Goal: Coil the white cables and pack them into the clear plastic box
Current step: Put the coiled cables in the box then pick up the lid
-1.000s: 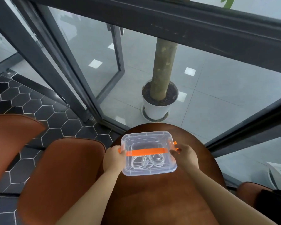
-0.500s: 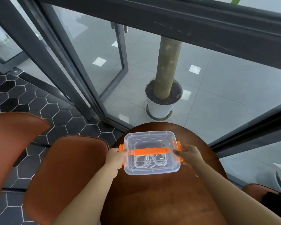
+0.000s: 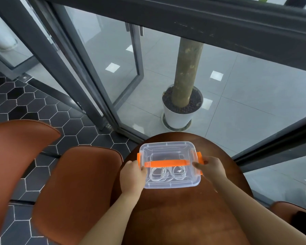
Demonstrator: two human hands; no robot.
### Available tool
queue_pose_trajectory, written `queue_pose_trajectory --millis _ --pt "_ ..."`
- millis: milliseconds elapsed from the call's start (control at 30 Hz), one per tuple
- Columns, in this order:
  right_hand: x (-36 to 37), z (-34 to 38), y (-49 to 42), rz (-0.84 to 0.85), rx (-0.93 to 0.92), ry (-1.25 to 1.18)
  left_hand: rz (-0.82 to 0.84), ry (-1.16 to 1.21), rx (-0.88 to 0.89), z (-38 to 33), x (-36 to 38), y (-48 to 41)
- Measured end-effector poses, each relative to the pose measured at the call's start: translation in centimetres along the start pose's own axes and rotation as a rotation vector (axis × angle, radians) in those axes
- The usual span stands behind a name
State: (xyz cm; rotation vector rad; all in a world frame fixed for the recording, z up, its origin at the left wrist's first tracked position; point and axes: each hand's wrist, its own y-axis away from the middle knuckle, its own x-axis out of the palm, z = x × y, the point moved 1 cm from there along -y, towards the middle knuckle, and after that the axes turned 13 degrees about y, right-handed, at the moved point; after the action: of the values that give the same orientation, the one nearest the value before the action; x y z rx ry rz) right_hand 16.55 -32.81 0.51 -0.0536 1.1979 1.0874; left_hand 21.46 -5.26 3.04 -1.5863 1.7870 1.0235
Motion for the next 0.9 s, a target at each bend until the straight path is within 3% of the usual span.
queue_pose_trajectory --millis 267,400,467,600,900 --pt "-0.3 0.9 0.9 -0.037 -0.022 0.069 -0.041 0.012 -0.045 -0.3 -0.1 0.5" --pt "-0.1 0.8 1.5 -0.046 -0.034 0.100 0.033 -0.162 0.306 -0.5 0.1 0.5" --pt "0.0 0.7 1.9 -0.048 -0.034 0.067 0.164 -0.277 0.438 -0.9 0.7 0.2" --pt "0.2 0.4 2.3 -0.090 -0.050 0.082 0.350 -0.436 0.487 -1.2 2.7 -0.4" --pt "1.1 1.3 4.0 -0.194 -0.155 0.221 0.327 -0.468 0.515 -0.5 3.5 -0.3"
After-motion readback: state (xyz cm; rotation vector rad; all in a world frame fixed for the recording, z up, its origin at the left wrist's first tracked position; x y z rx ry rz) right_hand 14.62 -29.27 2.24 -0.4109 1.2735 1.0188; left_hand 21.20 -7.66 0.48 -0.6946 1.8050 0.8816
